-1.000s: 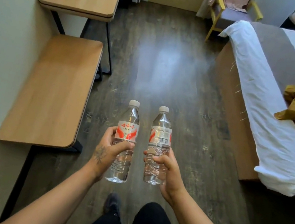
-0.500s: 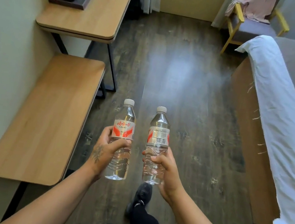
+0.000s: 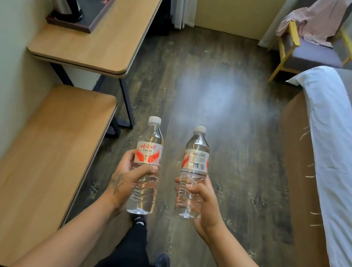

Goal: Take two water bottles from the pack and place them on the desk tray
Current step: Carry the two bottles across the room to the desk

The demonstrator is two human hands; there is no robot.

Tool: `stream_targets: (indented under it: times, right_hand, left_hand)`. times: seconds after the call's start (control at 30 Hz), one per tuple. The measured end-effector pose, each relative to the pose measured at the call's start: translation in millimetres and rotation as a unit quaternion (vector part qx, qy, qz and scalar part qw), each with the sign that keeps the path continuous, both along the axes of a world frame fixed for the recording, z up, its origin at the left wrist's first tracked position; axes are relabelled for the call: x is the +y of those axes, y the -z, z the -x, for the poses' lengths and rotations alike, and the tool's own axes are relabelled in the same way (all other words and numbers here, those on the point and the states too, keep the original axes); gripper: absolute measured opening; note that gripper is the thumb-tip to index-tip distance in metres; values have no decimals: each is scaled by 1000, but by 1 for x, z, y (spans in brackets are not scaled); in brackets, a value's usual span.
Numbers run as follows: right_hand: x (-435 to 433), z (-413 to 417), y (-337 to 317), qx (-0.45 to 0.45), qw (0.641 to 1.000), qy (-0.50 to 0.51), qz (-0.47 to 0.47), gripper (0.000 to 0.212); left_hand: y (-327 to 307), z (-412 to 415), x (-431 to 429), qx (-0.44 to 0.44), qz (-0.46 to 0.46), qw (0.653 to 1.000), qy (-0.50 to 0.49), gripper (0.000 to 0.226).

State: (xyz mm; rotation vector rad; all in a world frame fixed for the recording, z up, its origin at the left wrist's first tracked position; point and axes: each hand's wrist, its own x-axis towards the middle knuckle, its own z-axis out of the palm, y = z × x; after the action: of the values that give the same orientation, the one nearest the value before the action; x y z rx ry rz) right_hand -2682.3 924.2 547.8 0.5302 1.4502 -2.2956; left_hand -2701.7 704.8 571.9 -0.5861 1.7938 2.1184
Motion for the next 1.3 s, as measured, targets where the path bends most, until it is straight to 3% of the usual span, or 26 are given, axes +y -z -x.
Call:
stream_targets:
  times: [0.37, 0.7, 0.83, 0.97, 1.1, 1.3]
  right_hand:
    - [-22, 168, 6, -21, 998, 50, -37, 65]
    - [-39, 297, -4, -15, 997, 66, -48, 80]
    - [-37, 349, -4, -11, 996, 61, -58, 68]
    - [-32, 408, 0, -14, 997, 53, -47, 75]
    - [-25, 477, 12, -15, 998, 40, -41, 64]
    - [-6, 586, 17, -18, 999, 16, -38, 66]
  left_hand:
    - [9, 189, -18, -3, -3, 999, 39, 87]
    - [1, 325, -29, 9, -23, 998, 53, 91]
    - [5, 377, -29, 9, -18, 998, 52, 92]
    - [13, 433, -27, 10, -9, 999, 45, 87]
    - [24, 498, -18, -2, -6, 999, 35, 83]
    - [24, 594, 4, -23, 7, 999, 21, 81]
